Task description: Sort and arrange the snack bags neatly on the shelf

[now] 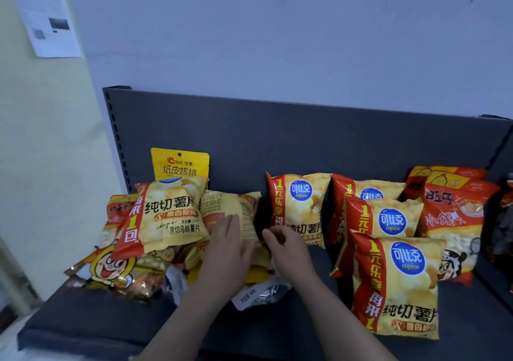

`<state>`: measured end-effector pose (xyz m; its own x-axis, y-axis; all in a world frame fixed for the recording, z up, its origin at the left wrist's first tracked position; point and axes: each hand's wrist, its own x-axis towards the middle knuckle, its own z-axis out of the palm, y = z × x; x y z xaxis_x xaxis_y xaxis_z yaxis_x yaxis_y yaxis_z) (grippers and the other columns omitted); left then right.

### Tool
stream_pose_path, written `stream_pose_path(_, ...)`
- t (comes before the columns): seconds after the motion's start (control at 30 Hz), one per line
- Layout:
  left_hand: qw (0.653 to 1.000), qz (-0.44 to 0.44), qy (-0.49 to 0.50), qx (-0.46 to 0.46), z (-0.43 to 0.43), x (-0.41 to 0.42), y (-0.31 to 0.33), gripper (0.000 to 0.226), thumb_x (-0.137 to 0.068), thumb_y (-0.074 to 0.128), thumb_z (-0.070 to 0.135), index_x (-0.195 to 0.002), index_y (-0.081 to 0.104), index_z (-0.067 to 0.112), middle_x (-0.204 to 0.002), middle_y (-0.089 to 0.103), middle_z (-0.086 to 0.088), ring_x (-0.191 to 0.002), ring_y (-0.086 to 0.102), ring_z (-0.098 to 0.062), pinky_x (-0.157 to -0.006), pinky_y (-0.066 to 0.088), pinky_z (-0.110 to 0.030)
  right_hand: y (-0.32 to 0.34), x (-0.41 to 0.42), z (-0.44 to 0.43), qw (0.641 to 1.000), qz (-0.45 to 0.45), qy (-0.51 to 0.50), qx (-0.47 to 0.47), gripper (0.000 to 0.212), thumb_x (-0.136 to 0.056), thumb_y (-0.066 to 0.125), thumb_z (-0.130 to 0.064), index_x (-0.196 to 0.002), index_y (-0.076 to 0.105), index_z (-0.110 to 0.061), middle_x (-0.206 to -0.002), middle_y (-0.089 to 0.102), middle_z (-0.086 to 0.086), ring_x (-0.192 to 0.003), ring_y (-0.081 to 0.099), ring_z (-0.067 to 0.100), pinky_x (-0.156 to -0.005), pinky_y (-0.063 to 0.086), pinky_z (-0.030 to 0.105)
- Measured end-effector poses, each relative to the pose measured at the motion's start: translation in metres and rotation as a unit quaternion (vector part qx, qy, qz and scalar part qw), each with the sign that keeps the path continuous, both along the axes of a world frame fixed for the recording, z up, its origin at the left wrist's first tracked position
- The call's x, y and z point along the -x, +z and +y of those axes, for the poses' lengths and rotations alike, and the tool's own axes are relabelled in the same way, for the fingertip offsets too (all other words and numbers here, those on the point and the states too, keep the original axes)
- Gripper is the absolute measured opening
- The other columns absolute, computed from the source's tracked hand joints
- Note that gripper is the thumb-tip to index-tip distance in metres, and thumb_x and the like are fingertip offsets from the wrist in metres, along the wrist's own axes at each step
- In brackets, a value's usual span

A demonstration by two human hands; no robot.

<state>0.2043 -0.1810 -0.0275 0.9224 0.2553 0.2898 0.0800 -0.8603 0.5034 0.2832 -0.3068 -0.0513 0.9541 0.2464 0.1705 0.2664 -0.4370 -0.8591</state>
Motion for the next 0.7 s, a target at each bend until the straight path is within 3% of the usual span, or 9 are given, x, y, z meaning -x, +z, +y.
stream_pose_path(0.07, 1.0, 0.006, -0.026, -0.006, 0.001, 0.009, -0.004, 0.064, -0.102, 0.041, 0.03, -0.154, 0.01, 0.007, -0.161, 0.011, -0.006, -0.149, 0.005, -0.018, -0.118, 0.005, -0.023, -0.004, 0.002, 0.009, 0.998, 0.044, 0.021, 0.029, 0.042, -0.094, 0.057, -0.042, -0.121, 0.062, -0.01, -0.113, 0.065, 0.001, -0.097, 0.059, 0.009, -0.07, 0.041, 0.016)
stream_pose_path(0.17, 0.998, -0.019, -0.057, 0.026, 0.003, 0.025, -0.002, 0.061, -0.103, 0.04, 0.024, -0.154, 0.009, 0.012, -0.161, 0.008, 0.001, -0.148, 0.004, -0.011, -0.111, 0.0, -0.011, -0.006, 0.004, 0.017, 0.996, 0.063, 0.025, 0.066, 0.057, -0.088, 0.064, -0.044, -0.13, 0.056, -0.007, -0.123, 0.063, 0.007, -0.107, 0.059, 0.017, -0.079, 0.043, 0.024)
stream_pose_path(0.33, 0.996, -0.041, -0.061, 0.042, 0.009, 0.043, -0.001, 0.059, -0.104, 0.04, 0.025, -0.155, 0.011, 0.016, -0.161, 0.008, 0.005, -0.148, 0.004, -0.008, -0.103, -0.001, -0.006, -0.004, 0.007, 0.015, 0.991, 0.09, 0.034, 0.097, 0.063, -0.086, 0.065, -0.045, -0.135, 0.052, -0.008, -0.13, 0.059, 0.007, -0.113, 0.057, 0.02, -0.084, 0.046, 0.029)
stream_pose_path(0.5, 0.995, -0.032, -0.076, 0.061, 0.009, 0.053, -0.004, 0.058, -0.104, 0.041, 0.025, -0.154, 0.013, 0.018, -0.161, 0.01, 0.007, -0.147, 0.007, -0.006, -0.104, 0.004, -0.006, 0.004, 0.015, 0.009, 0.992, 0.036, 0.053, 0.111, 0.034, -0.085, 0.071, -0.024, -0.117, 0.064, -0.015, -0.112, 0.067, -0.002, -0.099, 0.061, 0.012, -0.083, 0.052, 0.027)
stream_pose_path(0.6, 0.993, -0.029, -0.086, 0.069, 0.009, 0.058, -0.003, 0.057, -0.103, 0.041, 0.027, -0.154, 0.015, 0.018, -0.16, 0.012, 0.008, -0.147, 0.008, -0.005, -0.103, 0.005, -0.004, 0.007, 0.021, 0.005, 0.989, -0.009, 0.028, 0.147, 0.009, -0.087, 0.069, -0.026, -0.093, 0.063, -0.022, -0.092, 0.065, -0.007, -0.084, 0.06, 0.009, -0.074, 0.052, 0.029)
stream_pose_path(0.7, 0.992, -0.04, -0.085, 0.085, 0.008, 0.063, -0.001, 0.057, -0.103, 0.043, 0.028, -0.153, 0.018, 0.02, -0.159, 0.016, 0.008, -0.145, 0.011, -0.004, -0.1, 0.006, -0.002, 0.011, 0.03, 0.001, 0.979, -0.097, -0.002, 0.181, 0.007, -0.091, 0.063, -0.027, -0.086, 0.059, -0.023, -0.083, 0.061, -0.011, -0.079, 0.058, 0.009, -0.069, 0.049, 0.029)
